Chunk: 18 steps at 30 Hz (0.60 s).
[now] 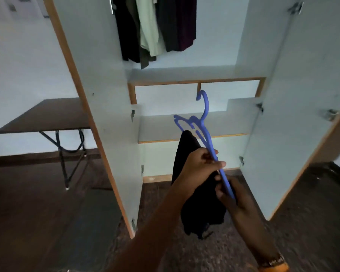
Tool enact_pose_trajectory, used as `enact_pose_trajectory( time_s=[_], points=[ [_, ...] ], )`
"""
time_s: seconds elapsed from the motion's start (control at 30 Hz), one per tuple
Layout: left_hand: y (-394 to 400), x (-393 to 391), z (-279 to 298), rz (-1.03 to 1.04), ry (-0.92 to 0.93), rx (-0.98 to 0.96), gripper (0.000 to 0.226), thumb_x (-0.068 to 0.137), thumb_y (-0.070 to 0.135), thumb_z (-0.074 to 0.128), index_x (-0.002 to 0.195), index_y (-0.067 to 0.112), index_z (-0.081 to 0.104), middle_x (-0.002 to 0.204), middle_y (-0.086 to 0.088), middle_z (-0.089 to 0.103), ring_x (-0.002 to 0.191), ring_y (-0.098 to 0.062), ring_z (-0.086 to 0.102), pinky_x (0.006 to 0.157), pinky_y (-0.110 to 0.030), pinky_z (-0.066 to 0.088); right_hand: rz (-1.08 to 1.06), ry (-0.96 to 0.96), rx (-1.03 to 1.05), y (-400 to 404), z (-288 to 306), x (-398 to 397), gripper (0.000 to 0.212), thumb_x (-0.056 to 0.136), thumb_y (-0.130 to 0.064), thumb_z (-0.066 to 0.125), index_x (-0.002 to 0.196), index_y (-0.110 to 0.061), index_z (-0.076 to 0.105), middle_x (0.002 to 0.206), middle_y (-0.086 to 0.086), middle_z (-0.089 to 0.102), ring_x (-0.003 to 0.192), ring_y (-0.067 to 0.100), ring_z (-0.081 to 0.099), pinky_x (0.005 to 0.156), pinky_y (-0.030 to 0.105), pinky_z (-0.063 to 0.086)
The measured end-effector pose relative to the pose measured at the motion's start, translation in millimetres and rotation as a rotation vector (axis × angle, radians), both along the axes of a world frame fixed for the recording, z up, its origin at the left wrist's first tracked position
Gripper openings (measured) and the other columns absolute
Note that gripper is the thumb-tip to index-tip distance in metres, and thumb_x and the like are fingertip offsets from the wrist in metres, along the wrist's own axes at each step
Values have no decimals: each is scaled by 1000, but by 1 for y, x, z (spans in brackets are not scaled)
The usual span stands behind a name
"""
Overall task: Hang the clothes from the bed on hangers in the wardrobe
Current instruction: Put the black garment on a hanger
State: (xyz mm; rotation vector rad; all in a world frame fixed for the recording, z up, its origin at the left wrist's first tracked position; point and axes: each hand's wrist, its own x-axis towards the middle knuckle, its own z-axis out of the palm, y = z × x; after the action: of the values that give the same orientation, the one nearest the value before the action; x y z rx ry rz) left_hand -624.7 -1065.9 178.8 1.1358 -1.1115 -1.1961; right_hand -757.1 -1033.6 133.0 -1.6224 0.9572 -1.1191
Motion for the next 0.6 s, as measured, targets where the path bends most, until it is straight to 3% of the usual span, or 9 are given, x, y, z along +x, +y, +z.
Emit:
enact_pose_trajectory(
  time_s=[0.1,0.17,0.27,0.33,0.4,0.47,0.6],
  points=[
    [-86,-2,8,-27,27,-26,26,82,1,69,102,2,52,72,-7,52,51,-20,50,49,-30,45,-2,-30,-66,-77,8,-1,34,77,-19,58,108,-33,60,94,-8,62,92,-4,56,74,5,42],
    [-148,0,20,21,-90,-78,24,81,7,72,100,7,57,79,-1,58,69,-17,58,68,-28,50,35,-51,-86,-137,13,-5,36,69,-16,54,95,-38,65,90,-7,62,89,3,56,70,11,44],
    [-232,3,56,31,-223,-110,24,85,13,68,108,6,61,93,0,62,88,-10,61,84,-14,46,83,-160,-20,-225,37,-3,28,66,-15,52,92,-21,62,80,-1,61,75,15,56,61,19,44],
    [-284,5,81,30,-298,-121,26,88,19,66,111,8,61,97,-1,63,94,-12,61,86,-15,45,93,-237,-1,-281,59,5,29,64,-14,50,92,-8,55,69,-5,56,64,11,51,58,16,40],
    [-335,12,106,34,-409,-157,25,90,27,62,111,14,61,104,-1,64,101,-13,61,92,-21,44,92,-268,-43,-338,82,15,29,64,-13,47,92,-5,52,63,-9,52,57,5,47,55,13,38],
    [-382,24,129,33,-525,-213,29,93,31,57,118,17,61,110,1,64,106,-12,60,96,-24,43,83,-311,-80,-394,105,23,28,64,-13,46,91,-7,53,59,-11,51,51,0,45,52,10,37],
    [-468,70,175,93,-601,-317,21,93,29,55,111,25,65,97,14,63,100,-8,60,92,-22,46,84,-355,-137,-501,150,40,27,63,-15,48,80,-23,67,64,-9,55,59,0,51,58,8,40]
  ],
)
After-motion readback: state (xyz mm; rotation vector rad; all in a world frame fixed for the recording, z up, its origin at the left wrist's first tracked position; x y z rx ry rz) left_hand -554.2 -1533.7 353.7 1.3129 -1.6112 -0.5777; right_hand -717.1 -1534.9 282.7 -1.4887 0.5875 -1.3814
